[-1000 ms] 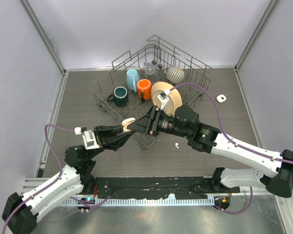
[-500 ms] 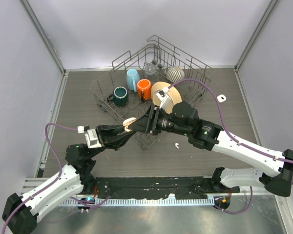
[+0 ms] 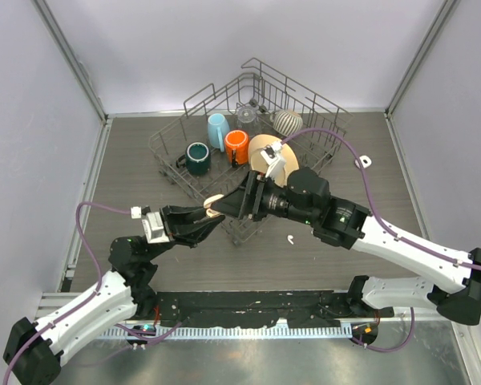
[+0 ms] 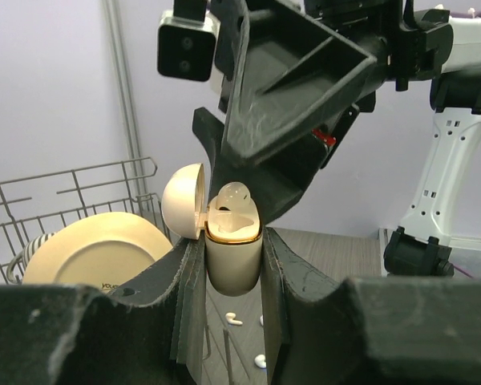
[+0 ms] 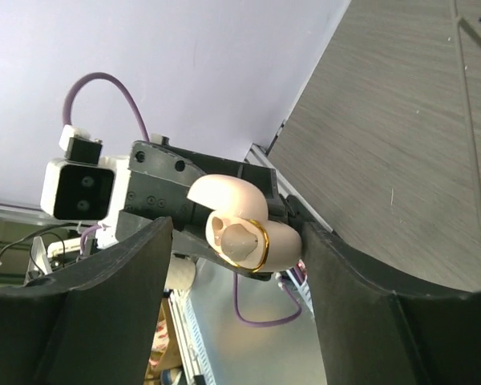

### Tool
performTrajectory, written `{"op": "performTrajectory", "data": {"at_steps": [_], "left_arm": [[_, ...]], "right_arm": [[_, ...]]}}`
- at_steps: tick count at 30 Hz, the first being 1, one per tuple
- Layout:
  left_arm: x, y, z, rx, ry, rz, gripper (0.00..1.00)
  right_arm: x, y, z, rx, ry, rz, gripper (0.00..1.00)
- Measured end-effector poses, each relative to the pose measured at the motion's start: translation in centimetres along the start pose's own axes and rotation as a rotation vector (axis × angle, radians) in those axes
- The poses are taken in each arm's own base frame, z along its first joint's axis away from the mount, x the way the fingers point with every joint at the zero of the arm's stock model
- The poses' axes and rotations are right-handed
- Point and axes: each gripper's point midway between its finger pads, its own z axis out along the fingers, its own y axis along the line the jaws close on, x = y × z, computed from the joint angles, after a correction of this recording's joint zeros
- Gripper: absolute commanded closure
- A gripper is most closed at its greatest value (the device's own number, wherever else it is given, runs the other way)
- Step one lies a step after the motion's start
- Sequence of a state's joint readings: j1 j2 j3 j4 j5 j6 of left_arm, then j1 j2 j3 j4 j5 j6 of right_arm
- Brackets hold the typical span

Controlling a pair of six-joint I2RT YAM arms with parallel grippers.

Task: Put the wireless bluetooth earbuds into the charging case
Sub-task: Place the earbud in the charging case, then pick up the earbud from the center of the board.

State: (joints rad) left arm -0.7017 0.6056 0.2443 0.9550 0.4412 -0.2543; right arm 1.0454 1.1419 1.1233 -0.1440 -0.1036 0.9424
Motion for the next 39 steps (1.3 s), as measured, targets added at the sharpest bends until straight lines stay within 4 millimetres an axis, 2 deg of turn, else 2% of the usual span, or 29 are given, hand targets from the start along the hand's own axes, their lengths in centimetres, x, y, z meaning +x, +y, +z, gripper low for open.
{"op": "performTrajectory", "data": {"at_steps": [4,9,12,15,17,20,24,30,36,39], "left_arm": [[0.1,0.0,-0.2,-0.002,0.002,-0.001,1.0],[0.1,-0.1,-0.4,-0.005,0.0,-0.001,1.0],[0.1,0.0,-0.5,-0.01,0.001,-0.001,1.0],[-0.1,-0.1,-0.5,-0.013,-0.003,0.0,1.0],[-0.3,-0.1,-0.6,-0.012,-0.007,0.002,1.0],[-0.6,-0.2,-0.7,-0.01,-0.015,0.006,1.0],[-0.9,-0.3,-0.8,-0.009,-0.021,0.009,1.0],[-1.3,-0.5,-0.9,-0.006,-0.033,0.015,1.0],[-1.8,-0.6,-1.0,-0.004,-0.045,0.02,1.0],[-2.4,-0.8,-1.1,-0.002,-0.062,0.028,1.0]], "right_arm": [[-1.2,0.9,-1.2,-0.016,-0.052,-0.016,0.25],[-3.3,2.3,-3.7,-0.043,-0.152,-0.051,0.24],[-4.8,1.6,-5.6,0.013,-0.236,-0.074,0.24],[-6.2,-0.9,-7.7,0.157,-0.322,-0.079,0.26],[-7.0,-4.0,-9.6,0.325,-0.384,-0.086,0.28],[-7.1,-8.4,-11.8,0.546,-0.418,-0.115,0.33],[-6.3,-14.5,-14.8,0.839,-0.411,-0.155,0.35],[-4.1,-22.1,-17.9,1.123,-0.355,-0.112,0.37],[-2.2,-28.0,-19.3,1.261,-0.277,0.014,0.38],[-1.4,-30.1,-19.4,1.282,-0.237,0.078,0.38]]}}
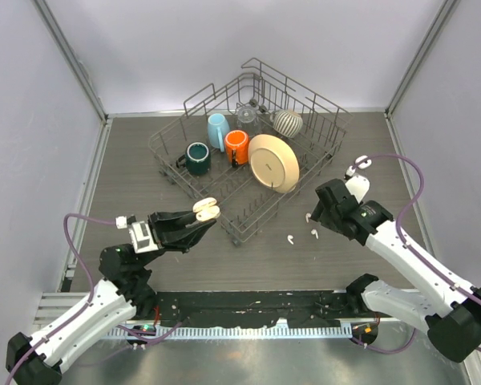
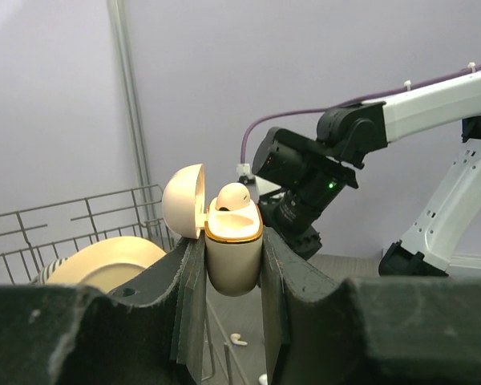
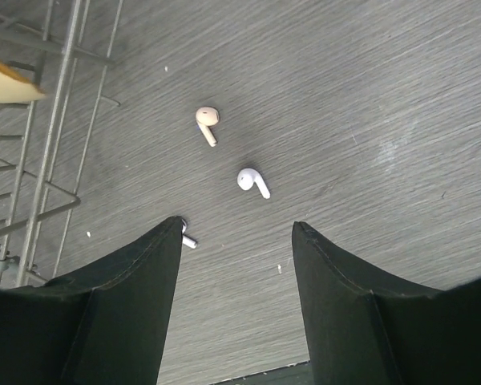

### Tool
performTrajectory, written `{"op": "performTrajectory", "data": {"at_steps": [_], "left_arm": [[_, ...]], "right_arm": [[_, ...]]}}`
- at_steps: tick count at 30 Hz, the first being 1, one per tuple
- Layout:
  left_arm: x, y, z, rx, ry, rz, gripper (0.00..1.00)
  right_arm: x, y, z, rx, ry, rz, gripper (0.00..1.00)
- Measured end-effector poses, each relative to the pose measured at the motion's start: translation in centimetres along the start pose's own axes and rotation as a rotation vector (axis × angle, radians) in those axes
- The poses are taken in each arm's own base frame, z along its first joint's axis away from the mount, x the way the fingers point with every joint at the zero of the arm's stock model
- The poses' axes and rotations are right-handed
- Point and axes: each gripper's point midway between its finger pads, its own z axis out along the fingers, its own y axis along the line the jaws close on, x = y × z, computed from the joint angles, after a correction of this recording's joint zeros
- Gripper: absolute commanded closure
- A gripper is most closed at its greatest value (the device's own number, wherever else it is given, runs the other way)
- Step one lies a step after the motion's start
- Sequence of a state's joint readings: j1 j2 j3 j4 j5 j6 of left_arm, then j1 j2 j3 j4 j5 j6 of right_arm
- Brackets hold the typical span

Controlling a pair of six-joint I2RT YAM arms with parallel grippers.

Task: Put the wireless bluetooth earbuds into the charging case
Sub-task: Pick up the earbud from the center of the board.

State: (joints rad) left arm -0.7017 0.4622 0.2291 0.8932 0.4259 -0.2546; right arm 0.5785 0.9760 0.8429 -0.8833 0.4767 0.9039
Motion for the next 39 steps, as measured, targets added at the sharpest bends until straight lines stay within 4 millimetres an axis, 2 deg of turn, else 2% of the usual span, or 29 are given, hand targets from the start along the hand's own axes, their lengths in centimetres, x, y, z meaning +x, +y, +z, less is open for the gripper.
{"op": "performTrajectory", "data": {"at_steps": [3,8,17,23,39], "left_arm": [[-0.7,0.0,-0.1,-0.007,-0.02,0.008,1.0],[-1.2,0.2,-0.2,-0.023,-0.039,0.013,1.0],[-0.7,0.6,-0.5,-0.048,-0.031,0.006,1.0],[-0.6,0.7,-0.5,-0.055,-0.03,0.005,1.0],[-0.2,0.8,-0.5,-0.058,-0.016,-0.001,1.0]], "right_arm": [[0.4,-0.2,0.9,-0.004,0.038,0.009,0.38],[0.6,0.7,2.5,-0.019,0.084,0.001,0.39],[1.4,2.0,5.3,-0.015,0.126,-0.036,0.46],[2.0,2.1,7.5,0.002,0.144,-0.079,0.47],[2.9,2.2,11.0,-0.017,0.115,-0.114,0.55]]}}
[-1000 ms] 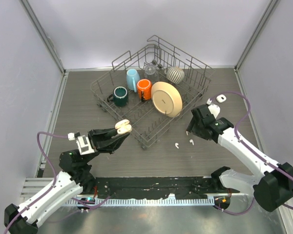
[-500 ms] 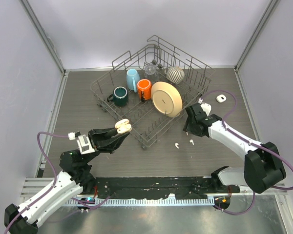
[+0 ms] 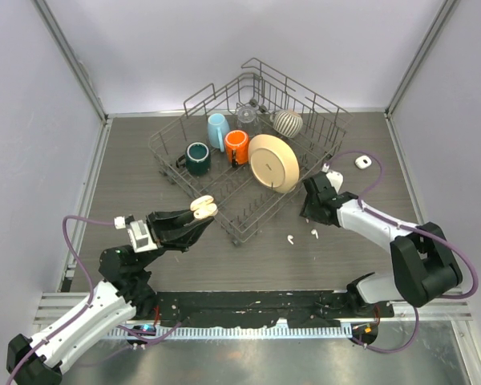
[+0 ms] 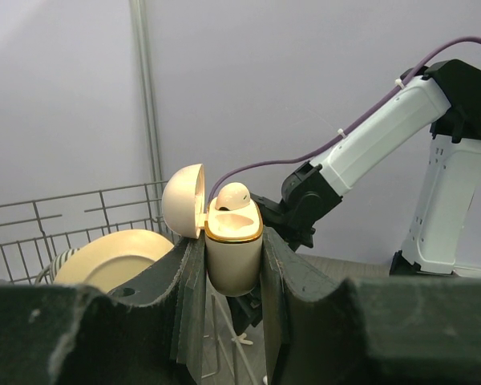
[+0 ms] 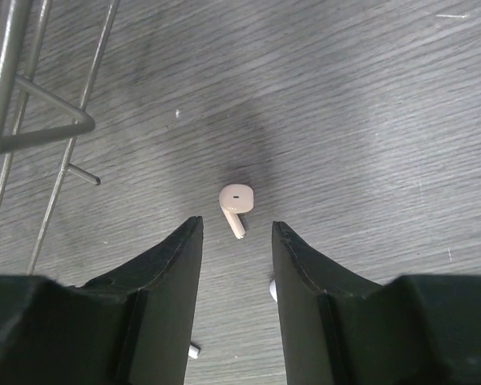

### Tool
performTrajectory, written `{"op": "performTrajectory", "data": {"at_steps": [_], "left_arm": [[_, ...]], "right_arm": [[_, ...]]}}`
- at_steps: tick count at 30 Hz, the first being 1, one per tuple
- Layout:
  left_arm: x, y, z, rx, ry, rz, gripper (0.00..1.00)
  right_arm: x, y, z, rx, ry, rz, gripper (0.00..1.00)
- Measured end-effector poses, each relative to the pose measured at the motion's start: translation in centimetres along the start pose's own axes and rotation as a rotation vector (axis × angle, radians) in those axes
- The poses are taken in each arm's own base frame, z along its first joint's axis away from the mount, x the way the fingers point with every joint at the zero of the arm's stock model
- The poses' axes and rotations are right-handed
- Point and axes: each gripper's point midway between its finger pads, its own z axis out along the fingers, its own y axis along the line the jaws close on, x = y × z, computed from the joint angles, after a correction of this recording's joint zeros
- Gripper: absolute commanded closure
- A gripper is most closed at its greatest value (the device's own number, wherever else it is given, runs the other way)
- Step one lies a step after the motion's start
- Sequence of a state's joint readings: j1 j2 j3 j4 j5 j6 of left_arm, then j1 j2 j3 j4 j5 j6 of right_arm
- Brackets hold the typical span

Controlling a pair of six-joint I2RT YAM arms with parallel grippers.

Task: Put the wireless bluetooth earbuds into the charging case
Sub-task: Pick up the earbud from the center of the board.

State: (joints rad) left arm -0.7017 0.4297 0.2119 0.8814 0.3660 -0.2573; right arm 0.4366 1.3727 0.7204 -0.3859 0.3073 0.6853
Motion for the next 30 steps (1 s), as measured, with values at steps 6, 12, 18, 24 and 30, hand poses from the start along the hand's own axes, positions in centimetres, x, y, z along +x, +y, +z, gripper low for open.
{"op": "performTrajectory", "data": {"at_steps": [6,12,18,24,30], "left_arm": [[0.0,0.0,0.0,0.0,0.0,0.0,1.0],[0.0,0.0,0.0,0.0,0.001,0.0,1.0],[0.0,0.0,0.0,0.0,0.001,0.0,1.0],[0.2,0.0,0.0,-0.001,0.005,-0.002,1.0],[0.2,0.0,0.0,-0.001,0.006,-0.002,1.0]], "right_arm": [[-0.2,0.1,0.7,0.005,-0.011,-0.004,0.57],[0.0,0.1,1.3,0.01,-0.007,-0.021,0.59],[0.1,0.1,1.6,0.007,-0.011,-0.028,0.6],[0.1,0.1,1.9,0.009,-0.013,-0.034,0.63],[0.2,-0.2,2.4,0.022,-0.013,-0.042,0.67]]}}
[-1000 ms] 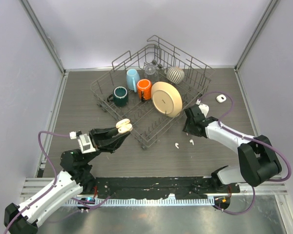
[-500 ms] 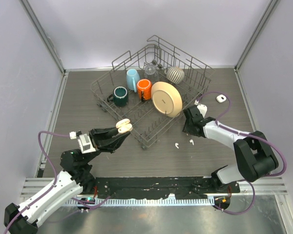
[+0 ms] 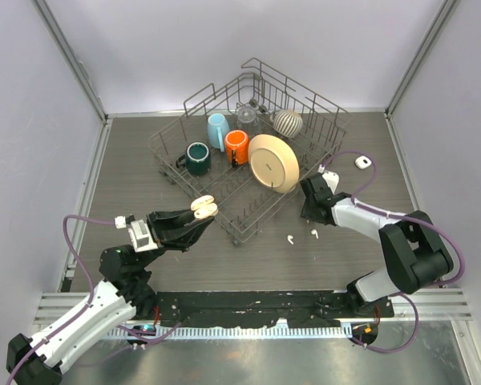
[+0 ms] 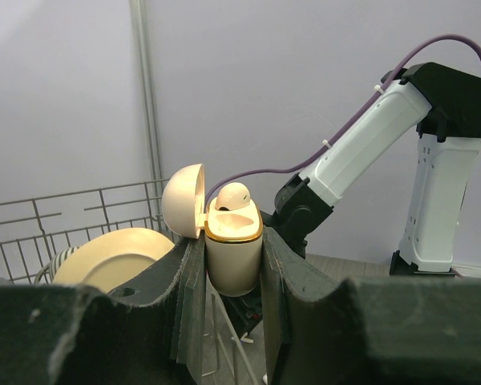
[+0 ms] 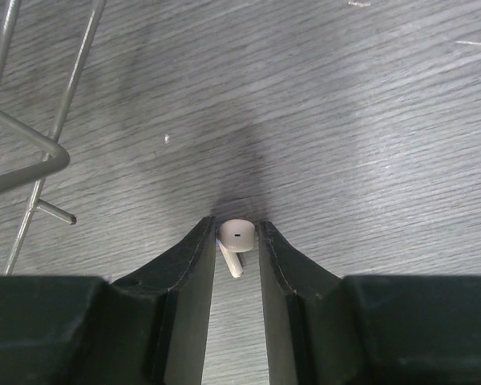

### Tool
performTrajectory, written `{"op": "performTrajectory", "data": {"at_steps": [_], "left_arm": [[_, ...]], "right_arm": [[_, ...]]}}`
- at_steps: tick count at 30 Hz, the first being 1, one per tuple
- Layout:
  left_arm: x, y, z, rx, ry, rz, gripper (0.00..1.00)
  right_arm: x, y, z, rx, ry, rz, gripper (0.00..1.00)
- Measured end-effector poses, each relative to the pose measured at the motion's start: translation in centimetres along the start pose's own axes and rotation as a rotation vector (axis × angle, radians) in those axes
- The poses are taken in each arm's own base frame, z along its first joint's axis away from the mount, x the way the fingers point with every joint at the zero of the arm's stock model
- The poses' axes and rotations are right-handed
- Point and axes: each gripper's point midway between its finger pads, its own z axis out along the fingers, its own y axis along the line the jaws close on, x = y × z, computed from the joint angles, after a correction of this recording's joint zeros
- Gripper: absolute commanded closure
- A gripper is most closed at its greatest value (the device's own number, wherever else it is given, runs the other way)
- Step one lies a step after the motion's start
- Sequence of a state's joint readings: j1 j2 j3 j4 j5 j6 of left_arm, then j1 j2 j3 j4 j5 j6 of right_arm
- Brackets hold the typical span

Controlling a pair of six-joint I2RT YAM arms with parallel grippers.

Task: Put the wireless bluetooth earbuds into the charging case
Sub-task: Pick up the earbud from the center of the board.

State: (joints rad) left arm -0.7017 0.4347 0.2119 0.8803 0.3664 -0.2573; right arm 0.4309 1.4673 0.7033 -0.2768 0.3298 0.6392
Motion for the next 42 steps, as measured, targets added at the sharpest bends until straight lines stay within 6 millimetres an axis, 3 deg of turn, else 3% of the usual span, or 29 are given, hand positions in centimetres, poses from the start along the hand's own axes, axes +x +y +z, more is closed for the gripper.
{"op": "performTrajectory", "data": {"at_steps": [15,23,29,42], "left_arm": [[0.0,0.0,0.0,0.0,0.0,0.0,1.0],[0.1,0.0,0.0,0.0,0.001,0.0,1.0],[0.1,0.0,0.0,0.0,0.001,-0.001,1.0],[0.2,0.0,-0.1,-0.001,0.005,-0.002,1.0]], "right_arm": [[0.8,-1.2,-0.6,0.009,-0.01,0.018,0.73],[1.8,-2.2,-1.3,0.01,-0.001,0.023,0.63],[1.8,-2.1,-1.3,0.007,-0.001,0.026,0.62],[1.7,-2.2,-1.3,0.019,-0.003,0.024,0.76]]}}
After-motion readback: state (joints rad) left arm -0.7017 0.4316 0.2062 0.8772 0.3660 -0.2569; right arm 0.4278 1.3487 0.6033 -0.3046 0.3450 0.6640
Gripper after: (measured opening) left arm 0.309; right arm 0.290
